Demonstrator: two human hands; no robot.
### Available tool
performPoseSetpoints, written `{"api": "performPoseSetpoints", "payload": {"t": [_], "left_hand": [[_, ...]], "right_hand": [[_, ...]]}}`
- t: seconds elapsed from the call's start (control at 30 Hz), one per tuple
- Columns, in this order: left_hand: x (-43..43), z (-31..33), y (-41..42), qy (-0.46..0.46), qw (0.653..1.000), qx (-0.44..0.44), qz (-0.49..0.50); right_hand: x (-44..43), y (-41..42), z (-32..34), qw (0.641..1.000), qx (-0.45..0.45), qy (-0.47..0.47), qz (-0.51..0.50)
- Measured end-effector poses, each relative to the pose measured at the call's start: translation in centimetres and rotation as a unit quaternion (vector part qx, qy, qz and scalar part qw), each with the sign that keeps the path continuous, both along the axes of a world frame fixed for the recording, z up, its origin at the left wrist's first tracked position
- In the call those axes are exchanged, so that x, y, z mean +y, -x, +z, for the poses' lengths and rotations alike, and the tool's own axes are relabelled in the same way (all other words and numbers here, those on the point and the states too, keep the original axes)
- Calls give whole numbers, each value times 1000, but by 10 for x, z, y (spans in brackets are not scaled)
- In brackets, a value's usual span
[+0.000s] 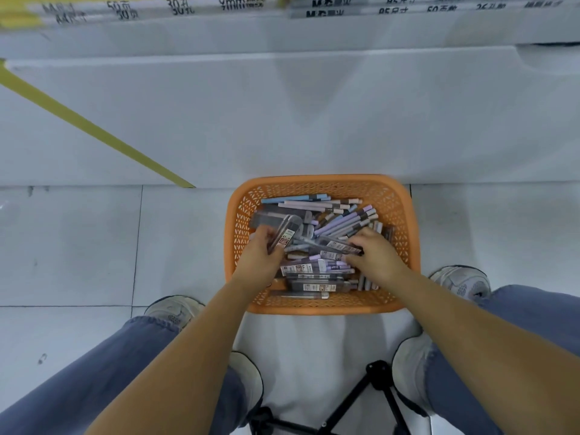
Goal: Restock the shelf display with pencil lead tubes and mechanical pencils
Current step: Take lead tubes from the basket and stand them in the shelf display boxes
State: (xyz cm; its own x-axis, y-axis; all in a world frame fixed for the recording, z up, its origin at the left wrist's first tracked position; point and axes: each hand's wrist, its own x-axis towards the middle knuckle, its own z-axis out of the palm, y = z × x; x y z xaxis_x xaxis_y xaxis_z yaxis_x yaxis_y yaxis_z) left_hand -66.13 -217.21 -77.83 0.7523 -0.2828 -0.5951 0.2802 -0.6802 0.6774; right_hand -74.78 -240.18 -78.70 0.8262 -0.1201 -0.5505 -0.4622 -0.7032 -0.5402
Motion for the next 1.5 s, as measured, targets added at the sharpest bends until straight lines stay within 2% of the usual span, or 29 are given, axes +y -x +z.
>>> {"api": "performPoseSetpoints", "payload": {"t": [0.1,0.17,0.23,0.3,0.43,0.53,0.7,0.83,0.97,1.07,1.13,1.2,1.3,1.5], "left_hand": [[6,-1,3,-9,1000,3,-5],[7,-1,4,-11,1000,0,-8],[7,-1,5,-3,1000,4,13],[8,-3,7,7,999,20,28],[11,-8,5,-50,996,23,-68],[6,-12,3,-91,992,16,-87],[0,-18,7,-157,977,-11,-141],[4,-13,6,-103,987,30,-119],[7,7,3,5,995,97,-23],[9,30,-3,78,989,109,62],[9,50,-8,133,980,113,95],[6,75,-13,182,972,118,94],[2,116,-19,229,964,120,65],[6,213,-26,216,973,75,-21]], "right_hand": [[-8,-1,4,999,-29,18,22],[-14,0,10,999,-44,7,-1],[-19,0,18,997,-32,-44,-47],[-19,-2,25,993,20,-103,-57],[-3,-2,20,989,108,-99,10],[11,7,12,990,98,-99,-23],[10,17,8,979,97,-151,-97],[-2,12,16,984,82,-136,-76],[-18,-2,35,978,74,-163,-104],[-26,-15,62,967,57,-205,-139],[-28,-24,86,967,44,-223,-115],[-25,-33,115,970,32,-232,-67],[-17,-46,167,981,-8,-194,-10],[-14,-57,275,980,-57,-177,71]]}}
